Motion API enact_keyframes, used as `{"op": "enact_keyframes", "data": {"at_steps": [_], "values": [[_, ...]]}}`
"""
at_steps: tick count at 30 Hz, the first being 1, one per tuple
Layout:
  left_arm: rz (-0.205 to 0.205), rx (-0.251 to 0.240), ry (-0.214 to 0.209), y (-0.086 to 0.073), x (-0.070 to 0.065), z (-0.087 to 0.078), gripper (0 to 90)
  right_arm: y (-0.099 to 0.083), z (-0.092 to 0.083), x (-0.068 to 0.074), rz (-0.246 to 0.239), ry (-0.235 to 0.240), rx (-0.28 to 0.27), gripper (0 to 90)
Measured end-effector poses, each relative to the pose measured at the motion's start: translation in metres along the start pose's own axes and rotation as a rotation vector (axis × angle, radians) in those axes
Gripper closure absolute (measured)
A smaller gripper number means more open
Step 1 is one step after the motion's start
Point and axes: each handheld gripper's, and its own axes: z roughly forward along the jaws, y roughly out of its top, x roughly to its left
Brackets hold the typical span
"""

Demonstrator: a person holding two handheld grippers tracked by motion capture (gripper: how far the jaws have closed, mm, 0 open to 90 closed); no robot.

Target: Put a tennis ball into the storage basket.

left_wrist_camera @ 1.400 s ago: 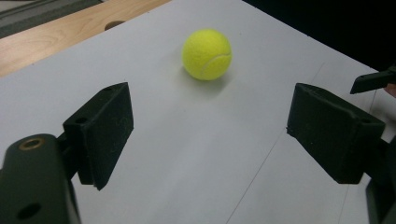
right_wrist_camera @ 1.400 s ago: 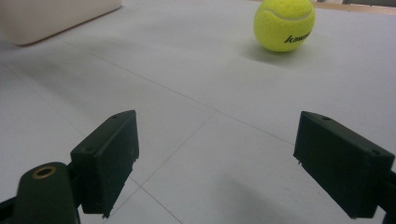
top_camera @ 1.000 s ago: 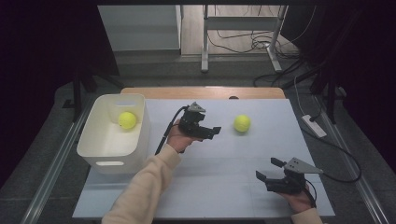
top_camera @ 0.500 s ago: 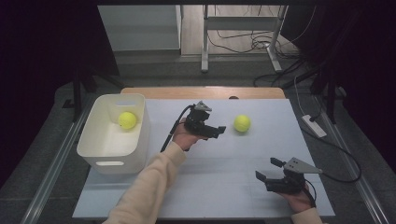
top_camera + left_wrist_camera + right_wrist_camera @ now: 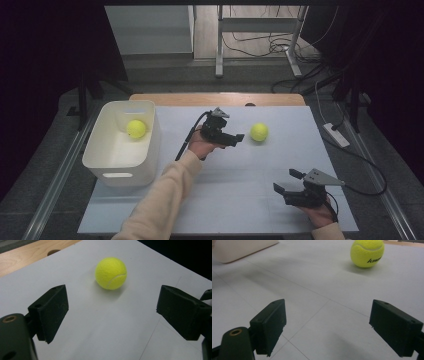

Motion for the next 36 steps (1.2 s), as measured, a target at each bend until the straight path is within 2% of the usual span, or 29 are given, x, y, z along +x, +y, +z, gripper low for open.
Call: {"op": "enact_keyframes", "data": {"at_steps": [11, 36], "values": [[-0.008, -0.004, 0.004, 0.003, 0.003, 0.006, 11.0, 0.0, 0.001, 0.0, -0.002, 0.0, 0.003, 14.0], [-0.014, 0.029, -0.029, 0.009, -0.004, 0.043, 10.8, 0.0, 0.002, -0.001, 0.002, -0.003, 0.004, 14.1]]}}
